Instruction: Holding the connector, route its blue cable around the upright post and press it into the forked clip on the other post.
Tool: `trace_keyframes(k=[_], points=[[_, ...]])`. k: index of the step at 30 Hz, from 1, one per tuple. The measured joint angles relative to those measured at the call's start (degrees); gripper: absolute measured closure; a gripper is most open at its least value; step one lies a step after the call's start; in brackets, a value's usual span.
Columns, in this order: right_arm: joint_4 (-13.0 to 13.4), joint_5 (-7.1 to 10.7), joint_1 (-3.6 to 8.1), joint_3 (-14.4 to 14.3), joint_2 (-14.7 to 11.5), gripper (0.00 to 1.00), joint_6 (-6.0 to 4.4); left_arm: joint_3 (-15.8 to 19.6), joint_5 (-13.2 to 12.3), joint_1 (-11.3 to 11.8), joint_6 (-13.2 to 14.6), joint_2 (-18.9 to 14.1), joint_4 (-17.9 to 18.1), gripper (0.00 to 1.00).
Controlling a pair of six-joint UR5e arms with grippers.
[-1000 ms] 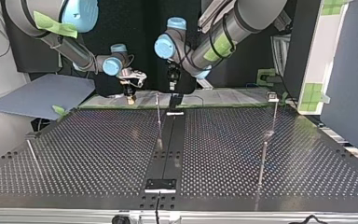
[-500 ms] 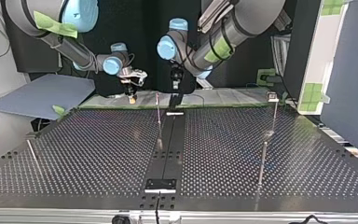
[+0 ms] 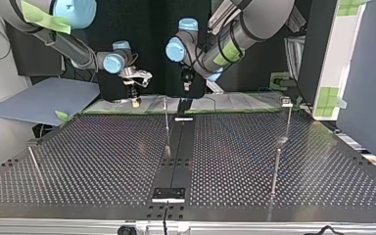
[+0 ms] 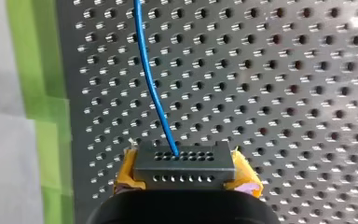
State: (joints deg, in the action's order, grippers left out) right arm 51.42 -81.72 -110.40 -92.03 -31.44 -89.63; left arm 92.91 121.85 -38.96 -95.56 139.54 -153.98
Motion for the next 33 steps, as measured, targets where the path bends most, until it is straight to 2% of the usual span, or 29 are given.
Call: trace_keyframes(k=[7,16,28,33], points=[[2.83,0.22,-0.82,-3.72,-1.02,1.00,0.31,-0.01,0.01,0.16,-0.06,-0.01,-0.04,0.01],[5.53,0.89,-0.61,-7.82,-1.14,1.00,0.35,0.03,-0.01,0.23,-0.11,-0.01,-0.15,0.01],[7.14,3.65,0.35,-9.84,-2.10,1.00,0.31,-0.01,-0.13,-0.34,0.03,-0.01,-0.66,0.01],[7.53,4.02,0.44,-10.49,-2.89,1.00,0.26,-0.01,-0.08,-0.64,-0.12,0.02,-0.64,0.01]])
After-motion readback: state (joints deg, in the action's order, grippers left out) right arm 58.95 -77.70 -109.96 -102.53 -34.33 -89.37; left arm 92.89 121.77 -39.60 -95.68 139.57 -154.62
